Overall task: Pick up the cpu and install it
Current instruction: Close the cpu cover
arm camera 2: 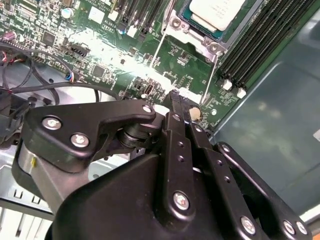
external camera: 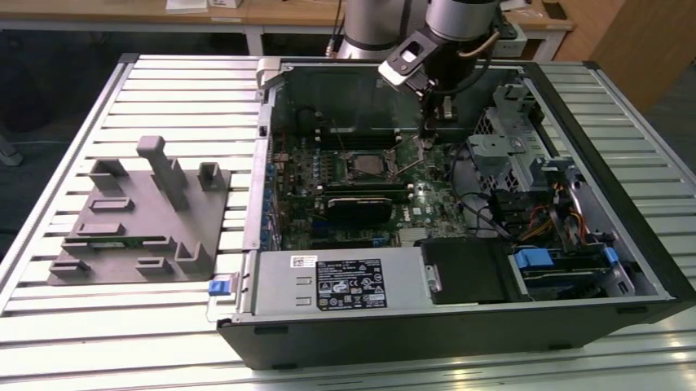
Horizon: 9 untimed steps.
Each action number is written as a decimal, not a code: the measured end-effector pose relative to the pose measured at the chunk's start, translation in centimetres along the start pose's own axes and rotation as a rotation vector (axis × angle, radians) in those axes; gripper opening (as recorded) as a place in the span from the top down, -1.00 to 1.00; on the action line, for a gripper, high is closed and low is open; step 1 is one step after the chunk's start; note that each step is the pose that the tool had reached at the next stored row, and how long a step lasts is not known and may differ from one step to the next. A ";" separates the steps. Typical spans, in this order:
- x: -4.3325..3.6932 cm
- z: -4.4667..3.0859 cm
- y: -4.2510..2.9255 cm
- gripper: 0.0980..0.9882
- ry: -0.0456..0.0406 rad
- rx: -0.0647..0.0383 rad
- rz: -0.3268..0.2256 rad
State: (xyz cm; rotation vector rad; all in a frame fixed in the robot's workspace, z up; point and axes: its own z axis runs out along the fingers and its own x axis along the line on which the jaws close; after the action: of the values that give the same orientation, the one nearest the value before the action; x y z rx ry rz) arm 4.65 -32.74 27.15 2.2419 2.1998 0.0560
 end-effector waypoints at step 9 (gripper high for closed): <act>0.12 0.73 0.55 0.98 -0.0003 0.000 0.000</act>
State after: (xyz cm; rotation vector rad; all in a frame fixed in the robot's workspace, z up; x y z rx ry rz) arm 5.22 -32.61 26.44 2.2416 2.1999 0.0556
